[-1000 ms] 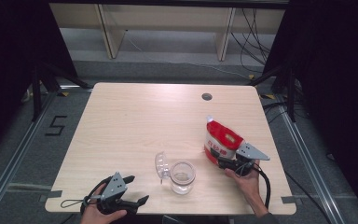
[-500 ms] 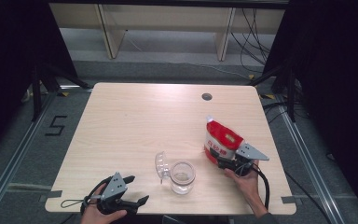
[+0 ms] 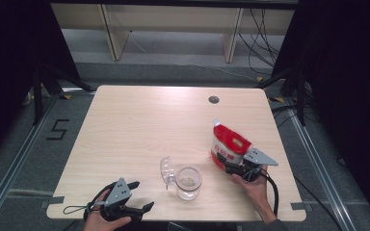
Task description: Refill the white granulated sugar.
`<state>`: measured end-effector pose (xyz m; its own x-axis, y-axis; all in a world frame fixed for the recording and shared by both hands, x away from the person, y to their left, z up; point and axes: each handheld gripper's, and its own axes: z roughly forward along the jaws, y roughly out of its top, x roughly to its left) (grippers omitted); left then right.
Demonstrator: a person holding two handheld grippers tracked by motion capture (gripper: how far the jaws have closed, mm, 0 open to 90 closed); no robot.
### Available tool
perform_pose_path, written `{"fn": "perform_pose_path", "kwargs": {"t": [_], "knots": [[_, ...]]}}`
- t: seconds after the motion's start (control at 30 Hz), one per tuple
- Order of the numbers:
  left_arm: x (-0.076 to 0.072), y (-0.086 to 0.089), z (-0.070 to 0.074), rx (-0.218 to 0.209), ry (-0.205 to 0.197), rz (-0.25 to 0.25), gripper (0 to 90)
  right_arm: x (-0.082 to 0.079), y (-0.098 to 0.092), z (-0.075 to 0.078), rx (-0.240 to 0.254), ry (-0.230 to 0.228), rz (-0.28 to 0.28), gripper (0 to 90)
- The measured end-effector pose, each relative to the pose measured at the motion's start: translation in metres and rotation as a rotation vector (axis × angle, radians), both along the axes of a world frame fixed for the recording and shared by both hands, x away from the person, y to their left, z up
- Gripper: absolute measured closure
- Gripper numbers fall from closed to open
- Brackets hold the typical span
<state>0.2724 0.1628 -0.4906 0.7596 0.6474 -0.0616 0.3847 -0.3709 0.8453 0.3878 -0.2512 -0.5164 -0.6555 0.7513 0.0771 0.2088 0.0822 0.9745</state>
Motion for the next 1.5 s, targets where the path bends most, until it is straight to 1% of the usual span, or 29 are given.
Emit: {"fn": "perform_pose_path", "kwargs": {"t": [0.03, 0.07, 0.2, 0.23, 0.33, 0.37, 0.47, 0.5, 0.53, 0.57, 0.67, 0.7, 0.73, 0.77, 0.8, 0.83, 0.87, 0.97, 1.1, 1.13, 1.17, 1.23, 1.27, 1.3, 1.33, 1.37, 1.43, 1.47, 1.5], "knots": [[0.0, -0.001, 0.0, -0.011, 0.003, 0.002, 16.9, 0.001, -0.002, 0.0, -0.032, -0.009, 0.011, 41.8], [-0.001, -0.002, 0.0, -0.023, 0.005, 0.004, 16.9, 0.003, -0.002, 0.0, -0.043, -0.048, 0.013, 41.8], [-0.001, -0.002, 0.0, -0.024, 0.005, 0.004, 16.9, 0.003, -0.002, 0.0, -0.045, -0.054, 0.015, 41.9], [0.0, -0.001, 0.0, -0.015, 0.005, 0.001, 16.9, 0.004, -0.002, 0.0, -0.037, -0.044, 0.029, 42.0], [0.0, -0.001, 0.0, -0.013, 0.002, -0.001, 16.9, 0.006, -0.002, -0.001, -0.026, -0.058, 0.03, 40.7], [-0.001, -0.002, -0.001, -0.025, 0.005, 0.004, 16.9, 0.006, -0.002, -0.001, -0.033, -0.067, 0.022, 40.0], [0.0, -0.001, 0.0, -0.012, 0.002, -0.002, 16.9, 0.006, -0.001, -0.001, -0.026, -0.065, 0.017, 37.1], [0.0, -0.001, -0.001, -0.011, 0.002, -0.001, 16.9, 0.006, -0.001, -0.001, -0.02, -0.062, 0.009, 38.0], [0.0, -0.001, -0.001, -0.011, 0.002, -0.002, 16.9, 0.004, -0.001, 0.0, -0.015, -0.029, 0.018, 41.6], [0.0, -0.001, 0.0, -0.003, 0.001, -0.001, 16.9, 0.005, 0.0, -0.001, 0.001, -0.033, 0.029, 42.8], [0.0, -0.001, 0.0, -0.003, 0.002, -0.003, 16.8, 0.005, -0.001, -0.001, -0.013, -0.041, 0.029, 42.8], [0.0, -0.001, 0.0, -0.002, 0.002, -0.003, 16.8, 0.004, 0.0, 0.0, -0.008, -0.024, 0.025, 42.6], [0.0, -0.001, 0.0, -0.002, 0.002, -0.003, 16.9, 0.004, 0.0, 0.0, -0.008, -0.024, 0.025, 42.6], [0.0, -0.001, -0.001, -0.012, 0.005, -0.003, 16.9, 0.005, 0.0, -0.001, -0.001, -0.035, 0.033, 39.1], [0.0, -0.002, -0.001, -0.011, 0.005, -0.004, 16.9, 0.005, 0.0, -0.001, -0.001, -0.035, 0.033, 39.1], [-0.001, -0.002, -0.001, -0.009, 0.007, -0.003, 16.9, 0.004, 0.0, -0.001, -0.013, -0.03, 0.009, 36.4], [-0.001, -0.002, -0.001, -0.009, 0.007, -0.003, 16.9, 0.004, 0.0, -0.001, -0.013, -0.03, 0.009, 36.4], [-0.001, -0.002, -0.001, -0.01, 0.006, -0.003, 16.9, 0.004, -0.001, -0.001, -0.013, -0.039, 0.021, 42.9], [-0.001, -0.002, -0.001, -0.01, 0.008, -0.008, 16.9, 0.004, 0.002, 0.0, -0.008, -0.045, 0.015, 44.5], [-0.001, -0.002, -0.001, -0.009, 0.008, -0.007, 16.9, 0.007, 0.002, 0.001, -0.035, -0.07, 0.016, 45.5], [-0.001, -0.002, -0.001, -0.008, 0.008, -0.007, 16.9, 0.004, 0.004, 0.002, -0.017, -0.042, -0.008, 45.9], [-0.001, -0.002, 0.0, -0.021, 0.007, -0.002, 17.0, 0.002, 0.006, 0.003, -0.028, -0.028, -0.015, 46.2], [0.0, -0.001, 0.0, -0.017, 0.001, -0.006, 17.0, 0.003, 0.007, 0.003, -0.024, -0.052, -0.016, 46.5], [-0.001, -0.002, 0.0, -0.02, 0.006, -0.004, 17.0, 0.002, 0.008, 0.004, -0.036, -0.04, -0.02, 46.8], [-0.001, -0.002, 0.0, -0.02, 0.006, -0.005, 17.0, 0.002, 0.009, 0.006, -0.063, -0.053, -0.004, 47.0], [-0.001, -0.001, 0.0, -0.012, 0.002, -0.011, 17.0, -0.002, 0.01, 0.007, -0.067, -0.025, -0.025, 47.1], [0.0, 0.0, 0.001, -0.008, 0.003, -0.012, 17.0, -0.004, 0.012, 0.011, -0.102, -0.046, -0.022, 47.6], [-0.001, 0.0, 0.001, -0.011, 0.004, -0.01, 17.0, -0.004, 0.012, 0.011, -0.102, -0.046, -0.022, 47.6], [-0.001, 0.0, 0.001, -0.016, 0.006, -0.009, 17.0, -0.005, 0.012, 0.014, -0.117, -0.043, -0.005, 47.9]]}}
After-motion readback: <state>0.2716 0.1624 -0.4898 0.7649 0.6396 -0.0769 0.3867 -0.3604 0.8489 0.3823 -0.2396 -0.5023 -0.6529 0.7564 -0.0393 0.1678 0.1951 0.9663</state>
